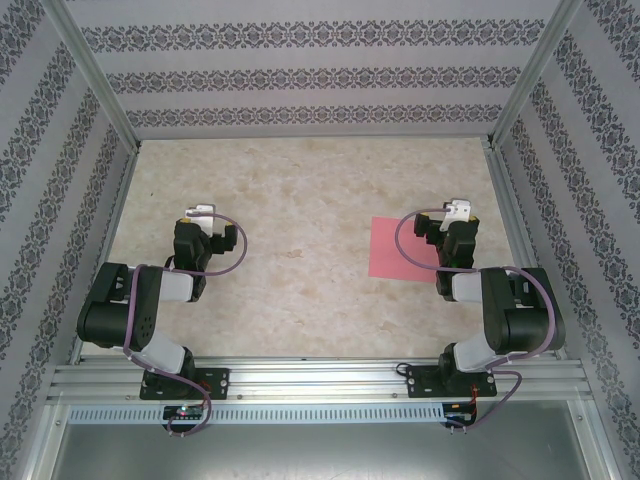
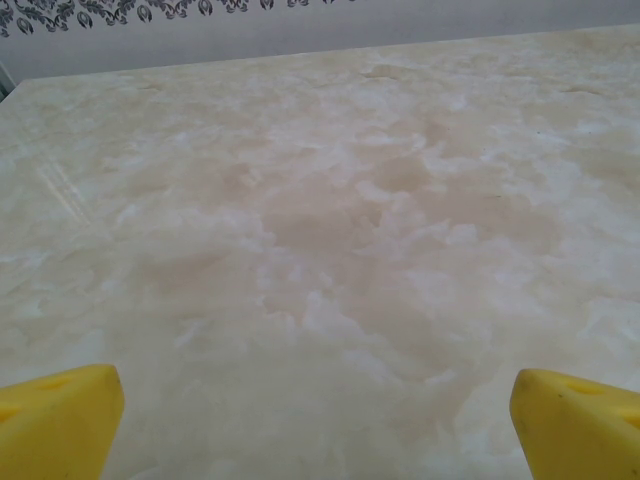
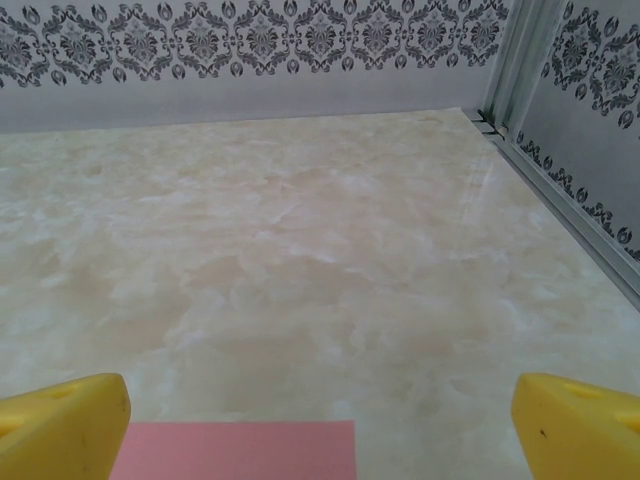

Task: Fold a paper plane with a square sheet of paper (pick it up from the middle)
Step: Move the square sheet of paper to the center of the table.

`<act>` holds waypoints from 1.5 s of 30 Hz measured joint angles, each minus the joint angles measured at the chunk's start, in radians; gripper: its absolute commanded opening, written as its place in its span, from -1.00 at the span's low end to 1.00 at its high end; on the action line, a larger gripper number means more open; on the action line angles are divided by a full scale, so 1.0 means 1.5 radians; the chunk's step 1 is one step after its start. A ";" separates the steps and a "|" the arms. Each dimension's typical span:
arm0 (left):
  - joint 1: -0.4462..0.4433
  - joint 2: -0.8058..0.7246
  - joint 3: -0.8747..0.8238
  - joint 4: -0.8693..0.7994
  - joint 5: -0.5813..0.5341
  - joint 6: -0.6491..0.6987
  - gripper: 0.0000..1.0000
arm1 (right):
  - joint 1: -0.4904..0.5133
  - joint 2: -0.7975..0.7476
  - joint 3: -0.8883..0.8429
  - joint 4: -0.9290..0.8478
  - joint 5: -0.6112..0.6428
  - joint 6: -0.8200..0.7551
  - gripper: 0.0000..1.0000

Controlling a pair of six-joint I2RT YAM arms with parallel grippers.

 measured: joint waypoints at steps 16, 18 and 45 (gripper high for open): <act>0.001 -0.289 0.140 -0.418 -0.032 -0.197 1.00 | 0.020 -0.226 0.206 -0.470 -0.042 0.142 0.96; 0.003 -0.305 0.162 -0.474 -0.023 -0.251 1.00 | 0.018 -0.233 0.234 -0.525 -0.121 0.182 0.96; -0.123 -0.359 0.035 -0.533 0.266 -0.486 1.00 | 0.131 0.070 0.362 -0.806 -0.250 0.333 0.69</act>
